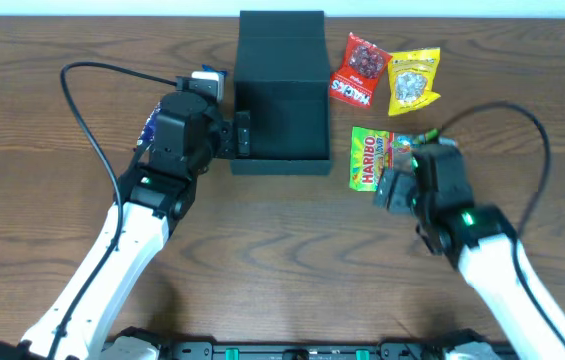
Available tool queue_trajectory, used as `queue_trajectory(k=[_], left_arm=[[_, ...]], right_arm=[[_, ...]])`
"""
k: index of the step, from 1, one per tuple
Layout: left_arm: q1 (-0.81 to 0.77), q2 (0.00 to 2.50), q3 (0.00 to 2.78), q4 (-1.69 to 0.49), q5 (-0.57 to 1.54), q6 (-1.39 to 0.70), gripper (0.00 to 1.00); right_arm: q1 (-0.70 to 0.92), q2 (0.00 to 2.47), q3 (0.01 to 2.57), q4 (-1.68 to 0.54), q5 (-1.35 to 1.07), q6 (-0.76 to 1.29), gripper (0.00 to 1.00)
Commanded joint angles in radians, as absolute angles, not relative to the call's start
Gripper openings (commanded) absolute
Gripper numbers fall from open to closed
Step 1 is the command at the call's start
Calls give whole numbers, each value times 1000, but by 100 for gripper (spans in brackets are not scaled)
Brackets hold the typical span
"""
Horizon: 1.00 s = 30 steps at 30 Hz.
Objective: Pack container
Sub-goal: 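Reach the right gripper to the green Haribo bag and grasp it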
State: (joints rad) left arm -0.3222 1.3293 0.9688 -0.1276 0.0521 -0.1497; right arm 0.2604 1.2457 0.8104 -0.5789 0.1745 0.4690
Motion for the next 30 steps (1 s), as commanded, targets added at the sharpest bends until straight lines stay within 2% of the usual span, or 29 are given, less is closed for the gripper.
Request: queue_trajectory(k=[1, 5, 7, 8, 9, 11, 14, 25, 30], left_arm=[[-321, 1316, 967, -131, 52, -107, 95], [-321, 1317, 967, -142, 52, -107, 95], [-321, 1317, 967, -146, 52, -107, 95], [-321, 1317, 967, -146, 52, -107, 95], [-321, 1317, 967, -146, 51, -107, 95], [-321, 1317, 967, -146, 48, -107, 95], [-321, 1317, 967, -146, 48, -107, 95], [-321, 1317, 967, -146, 48, -107, 95], [-321, 1317, 967, -145, 48, -107, 95]], right_arm=[[234, 1392, 870, -560, 265, 439, 99], [199, 1561, 908, -477, 258, 435, 98], [184, 1625, 915, -436, 251, 432, 94], [183, 1645, 915, -422, 249, 429, 90], [183, 1673, 915, -409, 246, 429, 81], [183, 1708, 915, -403, 231, 429, 68], [183, 1747, 915, -404, 228, 428, 56], [183, 1684, 1038, -596, 191, 429, 66], [183, 1662, 1086, -548, 189, 409, 70]])
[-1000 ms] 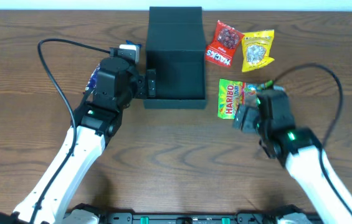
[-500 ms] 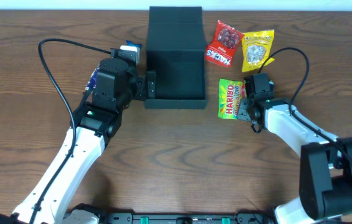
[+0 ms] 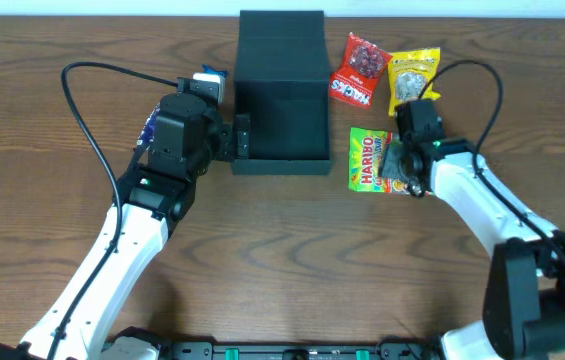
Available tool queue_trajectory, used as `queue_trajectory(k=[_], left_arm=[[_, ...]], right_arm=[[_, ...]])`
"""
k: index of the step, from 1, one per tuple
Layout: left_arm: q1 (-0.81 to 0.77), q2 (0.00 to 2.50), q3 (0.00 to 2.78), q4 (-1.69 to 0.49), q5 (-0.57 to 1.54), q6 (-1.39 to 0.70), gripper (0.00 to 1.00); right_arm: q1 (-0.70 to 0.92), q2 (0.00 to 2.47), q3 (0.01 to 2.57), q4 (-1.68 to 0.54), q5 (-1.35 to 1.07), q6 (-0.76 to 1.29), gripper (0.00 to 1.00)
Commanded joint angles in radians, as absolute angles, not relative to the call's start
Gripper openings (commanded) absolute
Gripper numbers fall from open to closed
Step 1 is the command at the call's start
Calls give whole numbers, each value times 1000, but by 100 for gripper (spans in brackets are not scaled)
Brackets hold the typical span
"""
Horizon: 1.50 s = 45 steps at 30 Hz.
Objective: Pack container
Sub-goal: 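Reach the right gripper to the green Haribo bag and grasp it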
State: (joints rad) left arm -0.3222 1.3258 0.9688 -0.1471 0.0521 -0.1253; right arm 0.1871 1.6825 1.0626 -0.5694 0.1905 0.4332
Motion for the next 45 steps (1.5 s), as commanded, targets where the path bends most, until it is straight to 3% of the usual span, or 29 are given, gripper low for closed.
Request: queue_trajectory(k=[1, 11, 13, 19, 27, 36, 45], left_arm=[[-321, 1317, 967, -145, 48, -107, 95], [-321, 1317, 967, -146, 48, -107, 95], [-321, 1317, 967, -145, 48, -107, 95], [-321, 1317, 967, -142, 48, -107, 95], [-321, 1306, 967, -142, 48, -47, 95], [-320, 1258, 967, -174, 6, -47, 95], [-319, 1129, 967, -300, -117, -38, 95]], right_arm=[[183, 1668, 1086, -531, 190, 400, 71], [182, 1880, 1086, -440, 175, 384, 70], [182, 1909, 1086, -444, 175, 384, 59], [182, 1928, 1086, -467, 143, 388, 2], [184, 1853, 1103, -582, 100, 388, 1], [184, 1499, 1105, -636, 88, 370, 1], [187, 1326, 1105, -610, -79, 265, 1]])
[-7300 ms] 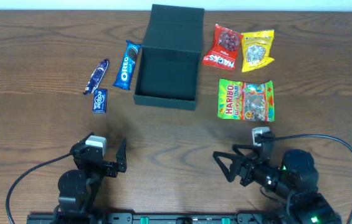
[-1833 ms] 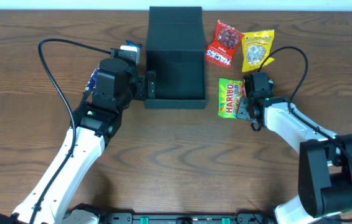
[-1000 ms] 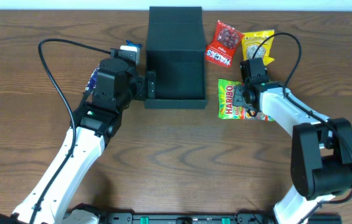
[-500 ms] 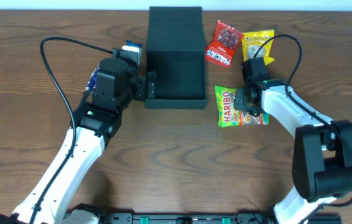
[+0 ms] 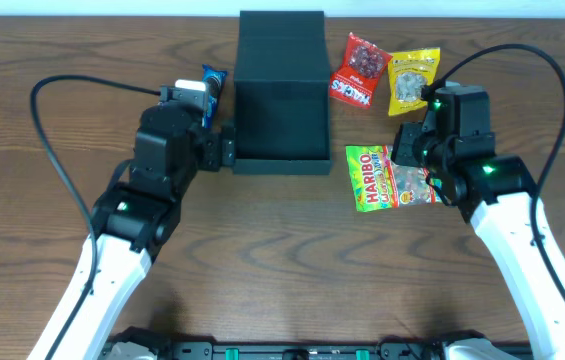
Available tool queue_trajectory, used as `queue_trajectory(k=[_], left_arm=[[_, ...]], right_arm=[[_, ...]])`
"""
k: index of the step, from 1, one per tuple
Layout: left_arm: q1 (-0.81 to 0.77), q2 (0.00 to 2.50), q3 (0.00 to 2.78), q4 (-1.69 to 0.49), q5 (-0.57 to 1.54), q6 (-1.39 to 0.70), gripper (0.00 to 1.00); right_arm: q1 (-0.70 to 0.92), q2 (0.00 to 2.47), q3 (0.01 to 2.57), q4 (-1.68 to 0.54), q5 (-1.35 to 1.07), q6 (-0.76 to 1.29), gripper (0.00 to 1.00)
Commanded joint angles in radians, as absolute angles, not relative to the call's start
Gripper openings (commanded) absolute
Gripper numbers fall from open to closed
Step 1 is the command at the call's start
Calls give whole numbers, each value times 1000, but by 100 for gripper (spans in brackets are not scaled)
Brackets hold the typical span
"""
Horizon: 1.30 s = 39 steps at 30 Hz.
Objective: Pack container
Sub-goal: 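Reach the right gripper to the green Haribo bag and grasp it, then lift the Haribo bag with the right gripper into the box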
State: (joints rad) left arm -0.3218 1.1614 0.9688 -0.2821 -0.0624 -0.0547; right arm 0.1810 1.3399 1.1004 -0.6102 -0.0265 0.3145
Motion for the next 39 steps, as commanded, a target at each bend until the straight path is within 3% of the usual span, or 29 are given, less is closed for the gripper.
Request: queue_trajectory(k=[1, 2, 4, 6, 7, 10, 21, 26, 31, 39], left_arm=[[-319, 1119, 967, -315, -116, -36, 95], [-319, 1112, 967, -327, -116, -36, 95], [-319, 1108, 967, -341, -116, -37, 95], [-319, 1108, 967, -345, -115, -37, 95], [-319, 1108, 967, -344, -115, -37, 95], [-319, 1108, 967, -344, -115, -36, 95], [-319, 1108, 967, -344, -115, -36, 95], [-319, 1108, 967, -344, -115, -36, 95], [-319, 1108, 967, -344, -115, -36, 95], [-319, 1093, 967, -340, -134, -25, 95]], right_arm=[[186, 1327, 1105, -619, -75, 265, 1], [185, 1332, 1105, -633, -73, 265, 5], [184, 1354, 1105, -658, -37, 264, 48], [184, 1390, 1104, -667, 6, 258, 67], [184, 1416, 1104, -666, 12, 240, 75], [184, 1504, 1104, -654, 11, 227, 80], [184, 1863, 1104, -579, 38, 258, 70], [192, 1942, 1104, -588, 37, 258, 48], [198, 1975, 1104, -623, 18, 258, 2], [199, 1913, 1128, -719, -9, 257, 1]])
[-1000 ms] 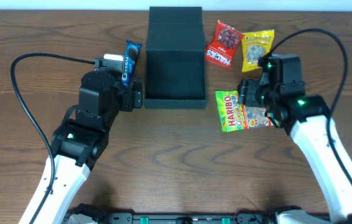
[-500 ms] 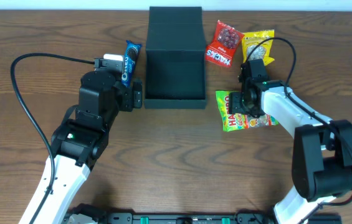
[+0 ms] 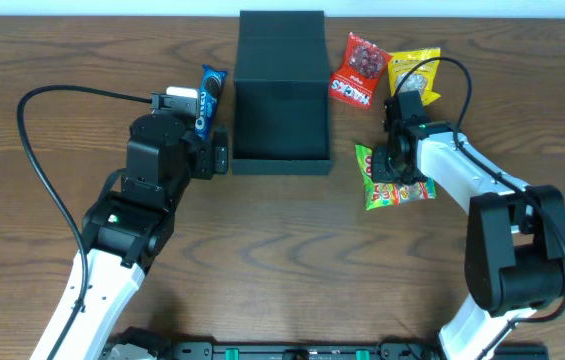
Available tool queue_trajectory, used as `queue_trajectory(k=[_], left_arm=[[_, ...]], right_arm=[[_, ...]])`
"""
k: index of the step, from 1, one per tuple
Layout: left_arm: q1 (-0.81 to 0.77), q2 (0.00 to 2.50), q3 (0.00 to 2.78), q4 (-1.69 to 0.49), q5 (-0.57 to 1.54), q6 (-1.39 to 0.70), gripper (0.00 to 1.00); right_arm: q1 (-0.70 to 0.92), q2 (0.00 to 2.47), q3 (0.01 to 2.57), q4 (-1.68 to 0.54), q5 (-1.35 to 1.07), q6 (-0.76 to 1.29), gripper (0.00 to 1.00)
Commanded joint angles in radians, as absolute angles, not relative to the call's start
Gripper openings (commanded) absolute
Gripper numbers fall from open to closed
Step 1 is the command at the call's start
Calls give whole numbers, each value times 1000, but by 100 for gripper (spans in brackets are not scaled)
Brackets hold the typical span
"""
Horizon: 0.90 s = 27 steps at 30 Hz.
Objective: Pack container
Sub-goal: 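Lift the Haribo bag with the right gripper into the box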
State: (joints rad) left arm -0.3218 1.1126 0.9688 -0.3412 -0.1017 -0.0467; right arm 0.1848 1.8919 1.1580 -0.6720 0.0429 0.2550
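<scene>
The black container [image 3: 280, 150] stands at the back centre, its tray open toward me and its lid raised behind. My right gripper [image 3: 394, 165] is shut on the green Haribo bag [image 3: 390, 188], which is tilted just right of the container. A red snack bag [image 3: 354, 78] and a yellow snack bag [image 3: 417, 70] lie behind it. A blue Oreo packet [image 3: 207, 95] lies left of the container. My left gripper [image 3: 220, 155] is a little left of the container's left wall, not touching it. How its jaws stand cannot be made out from overhead.
Black cables loop from both arms over the table, on the left side and above the yellow bag. Brown wooden tabletop [image 3: 282, 260] stretches in front of the container. The table's far edge runs just behind the container and bags.
My right arm has swung inward; its gripper and the Haribo bag now sit closer to the container, the bag more tilted. The left arm drew back, and the Oreo packet shows fully.
At first my left gripper was against the container's left wall and the right gripper was just below the upright Haribo bag. Then the right gripper was on the bag. Later the bag lay turned sideways in it, and the left gripper stood off the wall.
</scene>
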Motion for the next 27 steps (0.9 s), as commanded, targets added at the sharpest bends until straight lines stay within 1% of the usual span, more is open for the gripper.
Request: queue_trajectory(k=[1, 5, 10, 16, 23, 27], left_arm=[[-319, 1087, 967, -340, -149, -23, 95], [-319, 1052, 967, -340, -236, -21, 95], [-317, 1024, 967, -340, -321, -9, 95], [-270, 1023, 967, -340, -324, 31, 95], [-176, 1023, 967, -327, -320, 31, 95], [-119, 1023, 967, -295, -283, 31, 95]], right_arm=[[200, 1890, 1140, -736, -9, 256, 1], [220, 1765, 1201, -778, -9, 249, 1], [263, 1625, 1292, -769, -83, 119, 1], [355, 1596, 1446, -764, -87, 15, 1], [459, 1604, 1497, -590, -89, -195, 1], [503, 1650, 1497, -485, -153, -412, 1]])
